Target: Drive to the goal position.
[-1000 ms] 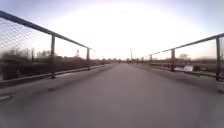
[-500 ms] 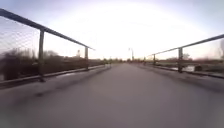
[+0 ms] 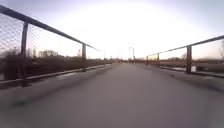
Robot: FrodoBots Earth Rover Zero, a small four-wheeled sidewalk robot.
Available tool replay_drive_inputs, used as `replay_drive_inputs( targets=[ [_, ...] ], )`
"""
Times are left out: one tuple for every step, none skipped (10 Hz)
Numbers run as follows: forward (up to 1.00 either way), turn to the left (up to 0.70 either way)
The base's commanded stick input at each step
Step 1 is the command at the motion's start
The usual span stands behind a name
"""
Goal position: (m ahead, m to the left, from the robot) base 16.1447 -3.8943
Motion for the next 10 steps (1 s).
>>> replay_drive_inputs(
  targets=[
    [1.0, 0.01],
    [1.0, 0.01],
    [1.0, 0.01],
    [1.0, 0.01],
    [1.0, 0.01],
    [1.0, 0.01],
    [1.0, 0.01],
    [1.0, 0.01],
    [1.0, 0.01],
    [1.0, 0.01]
  ],
)
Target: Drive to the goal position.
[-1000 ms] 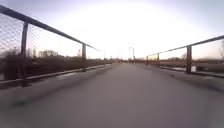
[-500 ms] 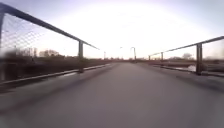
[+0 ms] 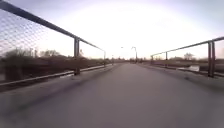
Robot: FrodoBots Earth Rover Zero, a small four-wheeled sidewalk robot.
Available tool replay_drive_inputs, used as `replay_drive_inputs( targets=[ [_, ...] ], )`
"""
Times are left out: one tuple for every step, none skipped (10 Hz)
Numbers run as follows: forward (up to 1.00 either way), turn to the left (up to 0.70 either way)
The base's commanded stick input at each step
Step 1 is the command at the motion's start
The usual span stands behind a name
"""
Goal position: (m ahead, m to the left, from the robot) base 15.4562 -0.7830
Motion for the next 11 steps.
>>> replay_drive_inputs(
  targets=[
    [1.0, 0.01],
    [1.0, 0.01],
    [1.0, 0.01],
    [1.0, 0.01],
    [1.0, 0.01],
    [1.0, 0.01],
    [1.0, 0.01],
    [1.0, 0.01],
    [1.0, 0.01],
    [1.0, 0.01],
    [1.0, 0.01]
  ],
)
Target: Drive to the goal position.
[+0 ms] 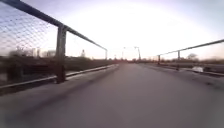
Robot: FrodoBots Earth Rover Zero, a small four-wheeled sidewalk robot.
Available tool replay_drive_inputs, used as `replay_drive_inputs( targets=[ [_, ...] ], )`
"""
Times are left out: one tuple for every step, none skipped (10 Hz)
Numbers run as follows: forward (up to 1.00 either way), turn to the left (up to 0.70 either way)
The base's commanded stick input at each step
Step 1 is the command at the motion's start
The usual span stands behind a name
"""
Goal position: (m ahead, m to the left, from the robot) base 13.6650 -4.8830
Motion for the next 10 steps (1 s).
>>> replay_drive_inputs(
  targets=[
    [1.0, 0.01],
    [1.0, 0.01],
    [1.0, 0.01],
    [1.0, -0.1],
    [1.0, -0.33],
    [1.0, -0.39],
    [1.0, -0.39],
    [1.0, -0.39],
    [1.0, -0.39],
    [1.0, -0.39]
  ],
)
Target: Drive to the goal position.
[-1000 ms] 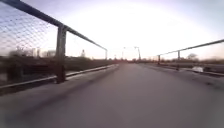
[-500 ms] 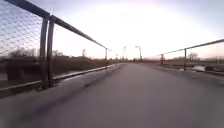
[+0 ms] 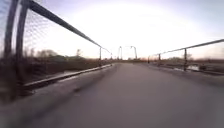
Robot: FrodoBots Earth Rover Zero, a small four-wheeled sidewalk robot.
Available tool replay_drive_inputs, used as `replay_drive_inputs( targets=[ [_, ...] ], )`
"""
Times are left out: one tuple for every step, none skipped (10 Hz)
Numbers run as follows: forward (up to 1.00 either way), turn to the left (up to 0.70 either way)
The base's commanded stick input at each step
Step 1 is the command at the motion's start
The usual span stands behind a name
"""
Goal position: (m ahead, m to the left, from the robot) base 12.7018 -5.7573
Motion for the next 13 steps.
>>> replay_drive_inputs(
  targets=[
    [1.0, -0.39],
    [1.0, -0.39],
    [1.0, -0.28],
    [1.0, 0.01],
    [1.0, 0.01],
    [1.0, 0.01],
    [1.0, 0.01],
    [1.0, 0.01],
    [1.0, 0.01],
    [1.0, 0.01],
    [1.0, 0.01],
    [1.0, 0.01],
    [1.0, 0.01]
  ],
)
